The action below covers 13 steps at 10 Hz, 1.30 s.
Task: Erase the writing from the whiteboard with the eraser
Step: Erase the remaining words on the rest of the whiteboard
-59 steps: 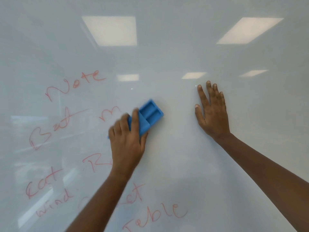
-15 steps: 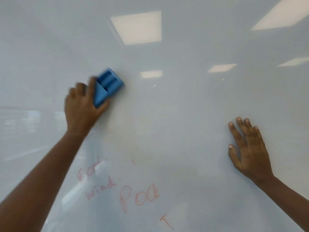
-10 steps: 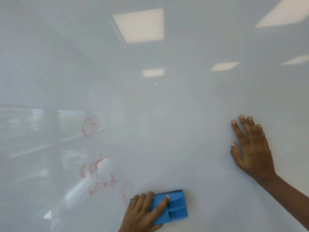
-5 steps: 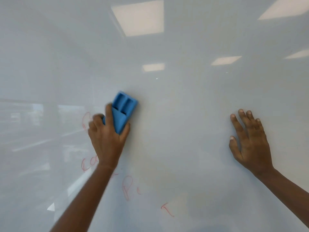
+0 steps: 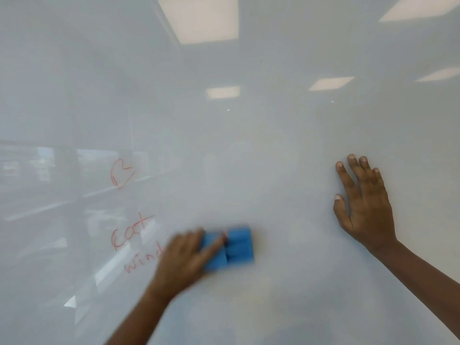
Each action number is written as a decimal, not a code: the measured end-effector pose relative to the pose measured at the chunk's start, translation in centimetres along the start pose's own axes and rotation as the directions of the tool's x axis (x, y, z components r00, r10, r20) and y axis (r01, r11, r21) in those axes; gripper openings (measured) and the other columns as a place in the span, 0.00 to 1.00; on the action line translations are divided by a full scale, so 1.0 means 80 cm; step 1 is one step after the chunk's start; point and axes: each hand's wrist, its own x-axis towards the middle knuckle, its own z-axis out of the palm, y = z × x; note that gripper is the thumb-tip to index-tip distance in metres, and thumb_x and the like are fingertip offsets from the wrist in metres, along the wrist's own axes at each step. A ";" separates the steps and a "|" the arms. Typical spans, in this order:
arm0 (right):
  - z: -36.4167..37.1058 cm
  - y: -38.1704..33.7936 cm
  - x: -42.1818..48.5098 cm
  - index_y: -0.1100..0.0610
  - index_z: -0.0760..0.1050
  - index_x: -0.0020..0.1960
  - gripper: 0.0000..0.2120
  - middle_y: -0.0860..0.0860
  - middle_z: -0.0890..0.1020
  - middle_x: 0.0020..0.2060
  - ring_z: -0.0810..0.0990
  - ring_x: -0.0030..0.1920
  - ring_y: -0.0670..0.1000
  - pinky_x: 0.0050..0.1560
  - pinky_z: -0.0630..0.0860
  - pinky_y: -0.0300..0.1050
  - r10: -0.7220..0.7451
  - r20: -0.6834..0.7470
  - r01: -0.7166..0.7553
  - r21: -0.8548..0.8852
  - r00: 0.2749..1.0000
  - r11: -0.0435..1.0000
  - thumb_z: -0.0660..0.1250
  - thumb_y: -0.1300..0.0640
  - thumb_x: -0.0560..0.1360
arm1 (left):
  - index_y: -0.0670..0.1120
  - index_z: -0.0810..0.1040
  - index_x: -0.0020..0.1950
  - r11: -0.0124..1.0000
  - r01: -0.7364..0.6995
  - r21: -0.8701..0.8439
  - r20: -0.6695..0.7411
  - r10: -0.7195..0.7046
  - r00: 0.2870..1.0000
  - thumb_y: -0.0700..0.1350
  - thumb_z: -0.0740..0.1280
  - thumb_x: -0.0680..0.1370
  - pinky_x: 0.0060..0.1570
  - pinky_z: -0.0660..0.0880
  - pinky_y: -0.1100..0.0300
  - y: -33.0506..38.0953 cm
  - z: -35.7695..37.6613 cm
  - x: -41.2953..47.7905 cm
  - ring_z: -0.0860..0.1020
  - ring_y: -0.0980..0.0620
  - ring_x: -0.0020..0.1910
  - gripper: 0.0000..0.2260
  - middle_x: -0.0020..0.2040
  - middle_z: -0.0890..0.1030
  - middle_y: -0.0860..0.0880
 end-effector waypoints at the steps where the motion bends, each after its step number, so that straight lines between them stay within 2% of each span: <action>1: -0.001 -0.001 0.000 0.64 0.63 0.69 0.24 0.62 0.64 0.69 0.58 0.71 0.59 0.74 0.49 0.48 0.002 0.006 -0.002 0.001 1.000 1.000 0.52 0.56 0.76 | 0.43 0.68 0.64 0.892 0.443 0.094 -0.083 -0.437 0.896 0.59 0.57 0.76 0.36 0.71 0.50 -0.089 -0.029 0.066 0.74 0.39 0.37 0.24 0.46 0.74 0.35; 2: -0.001 -0.002 -0.001 0.64 0.63 0.69 0.24 0.61 0.64 0.69 0.58 0.71 0.59 0.74 0.49 0.49 0.007 0.002 -0.007 0.002 1.000 1.000 0.52 0.56 0.76 | 0.42 0.66 0.67 0.689 0.723 0.055 -0.069 -0.720 0.691 0.56 0.62 0.73 0.41 0.70 0.45 -0.110 -0.037 0.083 0.71 0.37 0.42 0.28 0.48 0.73 0.34; 3: -0.001 -0.002 0.000 0.64 0.63 0.69 0.23 0.62 0.65 0.69 0.59 0.71 0.59 0.74 0.49 0.49 0.006 -0.001 -0.006 0.003 1.000 1.000 0.52 0.56 0.76 | 0.38 0.69 0.65 0.667 0.744 0.038 -0.045 -0.743 0.668 0.55 0.61 0.71 0.40 0.72 0.45 -0.063 -0.026 0.057 0.73 0.36 0.40 0.28 0.46 0.74 0.33; 4: -0.001 -0.002 -0.001 0.64 0.63 0.69 0.23 0.62 0.65 0.68 0.59 0.71 0.59 0.74 0.49 0.49 0.007 -0.003 -0.007 0.005 1.000 1.000 0.52 0.56 0.76 | 0.43 0.70 0.61 0.850 0.527 -0.010 0.076 -0.525 0.848 0.58 0.59 0.70 0.39 0.72 0.53 0.025 -0.011 -0.003 0.74 0.39 0.39 0.26 0.46 0.73 0.35; 5: -0.002 -0.003 0.000 0.64 0.63 0.69 0.23 0.62 0.65 0.69 0.59 0.71 0.59 0.74 0.49 0.48 0.008 -0.002 -0.008 0.005 1.000 1.000 0.52 0.56 0.76 | 0.52 0.67 0.61 0.992 0.104 -0.070 0.191 -0.089 0.978 0.52 0.56 0.75 0.35 0.73 0.61 0.104 0.003 -0.061 0.77 0.46 0.35 0.15 0.48 0.68 0.42; 6: -0.002 -0.003 0.000 0.64 0.63 0.69 0.23 0.61 0.64 0.68 0.59 0.71 0.59 0.74 0.49 0.48 0.005 -0.001 -0.005 0.004 1.000 1.000 0.52 0.56 0.76 | 0.56 0.68 0.60 0.992 -0.114 -0.051 0.212 0.122 0.970 0.50 0.49 0.79 0.36 0.75 0.62 0.114 0.004 -0.072 0.76 0.51 0.35 0.13 0.47 0.69 0.45; 7: 0.000 -0.001 -0.001 0.63 0.62 0.70 0.23 0.61 0.65 0.69 0.59 0.71 0.59 0.74 0.49 0.49 0.003 -0.002 -0.003 0.001 1.000 1.000 0.52 0.56 0.76 | 0.52 0.63 0.67 0.984 -0.173 0.040 0.098 0.169 0.981 0.53 0.53 0.78 0.41 0.66 0.55 0.060 0.002 -0.036 0.68 0.46 0.40 0.18 0.49 0.68 0.43; 8: 0.001 -0.001 -0.001 0.63 0.62 0.70 0.23 0.61 0.65 0.69 0.59 0.71 0.59 0.74 0.49 0.49 0.000 -0.005 0.000 -0.012 1.000 1.000 0.52 0.56 0.76 | 0.46 0.63 0.69 0.969 0.230 0.087 -0.025 -0.228 0.973 0.59 0.52 0.78 0.36 0.65 0.52 -0.026 -0.014 0.036 0.72 0.42 0.36 0.25 0.47 0.70 0.39; 9: 0.000 -0.001 -0.001 0.63 0.62 0.70 0.24 0.60 0.64 0.69 0.59 0.71 0.59 0.74 0.49 0.49 -0.003 -0.001 0.003 -0.011 1.000 1.000 0.52 0.56 0.76 | 0.42 0.69 0.65 0.815 0.573 0.092 -0.053 -0.570 0.820 0.54 0.66 0.73 0.35 0.70 0.49 -0.092 -0.034 0.091 0.72 0.39 0.37 0.25 0.45 0.74 0.36; 10: 0.001 -0.001 -0.001 0.63 0.62 0.70 0.23 0.60 0.64 0.69 0.59 0.71 0.59 0.74 0.50 0.49 -0.001 -0.011 0.001 -0.016 1.000 1.000 0.52 0.56 0.76 | 0.40 0.69 0.66 0.713 0.700 0.040 -0.070 -0.697 0.713 0.51 0.71 0.71 0.38 0.71 0.47 -0.095 -0.031 0.098 0.72 0.37 0.39 0.27 0.46 0.73 0.35; 11: 0.001 0.000 -0.001 0.63 0.62 0.70 0.24 0.61 0.64 0.69 0.59 0.71 0.59 0.74 0.51 0.50 -0.005 -0.006 0.005 -0.019 1.000 1.000 0.52 0.56 0.76 | 0.41 0.70 0.63 0.794 0.606 0.049 -0.078 -0.602 0.795 0.54 0.63 0.71 0.36 0.72 0.50 -0.046 -0.021 0.056 0.74 0.39 0.37 0.25 0.45 0.74 0.36; 12: 0.001 -0.003 -0.001 0.64 0.62 0.69 0.24 0.63 0.65 0.69 0.59 0.71 0.60 0.73 0.50 0.52 0.008 0.009 -0.008 -0.023 1.000 1.000 0.52 0.56 0.76 | 0.46 0.68 0.62 0.961 0.270 0.058 0.013 -0.271 0.963 0.57 0.53 0.78 0.39 0.67 0.52 -0.001 -0.011 0.003 0.70 0.43 0.40 0.19 0.49 0.68 0.42; 13: -0.001 -0.016 0.001 0.63 0.61 0.70 0.25 0.65 0.65 0.69 0.58 0.71 0.61 0.72 0.51 0.58 0.033 0.023 -0.031 -0.051 0.999 0.998 0.52 0.55 0.75 | 0.47 0.68 0.63 0.986 0.159 0.055 0.033 -0.161 0.986 0.59 0.48 0.80 0.38 0.63 0.53 -0.021 -0.011 0.004 0.67 0.45 0.39 0.21 0.48 0.67 0.43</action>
